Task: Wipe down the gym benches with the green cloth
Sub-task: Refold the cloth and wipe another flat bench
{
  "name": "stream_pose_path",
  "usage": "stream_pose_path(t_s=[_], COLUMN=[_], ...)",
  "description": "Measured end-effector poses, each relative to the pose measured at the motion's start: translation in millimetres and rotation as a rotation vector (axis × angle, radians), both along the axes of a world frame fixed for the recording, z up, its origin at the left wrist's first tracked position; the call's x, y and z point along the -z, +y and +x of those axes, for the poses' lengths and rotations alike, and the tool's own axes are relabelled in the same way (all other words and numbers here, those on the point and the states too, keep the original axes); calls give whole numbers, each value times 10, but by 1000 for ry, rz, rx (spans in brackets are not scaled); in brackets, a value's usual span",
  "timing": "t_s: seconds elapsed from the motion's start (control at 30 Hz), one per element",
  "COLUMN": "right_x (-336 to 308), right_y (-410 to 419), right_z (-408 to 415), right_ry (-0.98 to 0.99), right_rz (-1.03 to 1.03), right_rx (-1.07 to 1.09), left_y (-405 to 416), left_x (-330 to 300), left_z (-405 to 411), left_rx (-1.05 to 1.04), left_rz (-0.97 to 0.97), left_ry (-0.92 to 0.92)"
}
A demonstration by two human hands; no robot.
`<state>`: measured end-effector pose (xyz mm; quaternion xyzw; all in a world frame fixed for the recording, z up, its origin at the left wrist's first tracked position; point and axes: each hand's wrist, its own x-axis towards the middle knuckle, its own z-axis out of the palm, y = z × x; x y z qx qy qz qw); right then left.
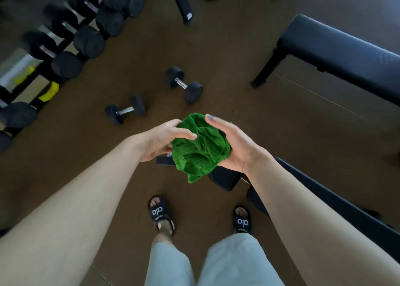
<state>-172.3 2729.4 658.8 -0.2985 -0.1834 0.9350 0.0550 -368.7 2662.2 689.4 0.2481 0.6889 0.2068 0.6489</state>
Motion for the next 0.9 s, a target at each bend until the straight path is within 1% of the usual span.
stream_pose_path(t_s=[0.1, 0.27, 0.4, 0.5, 0.63, 0.8, 0.9], right_x=[-71, -133, -317, -467, -524, -597, -704], right_y=[-98, -216, -202, -117, 100, 550, 889], right_z=[-313, -1012, -1392, -1479, -1470, -1472, -1490], right_ry=[-116, -312, -408, -443, -454, -443, -453], right_rz=[93, 212, 281, 286, 263, 297, 321], right_rx=[17, 111, 191, 277, 350, 330, 350], left_y=[-1, 63, 200, 380, 738, 1226, 1533], left_x=[19, -94, -289, -446, -550, -639, -716], left_z=[-378, -1146, -1552, -1685, -1728, -1703, -1688], left_rx=[46, 217, 302, 401, 540, 531, 488], left_rz=[44, 87, 135, 145, 167, 202, 214], left_ry=[39, 109, 130, 77, 123, 157, 148])
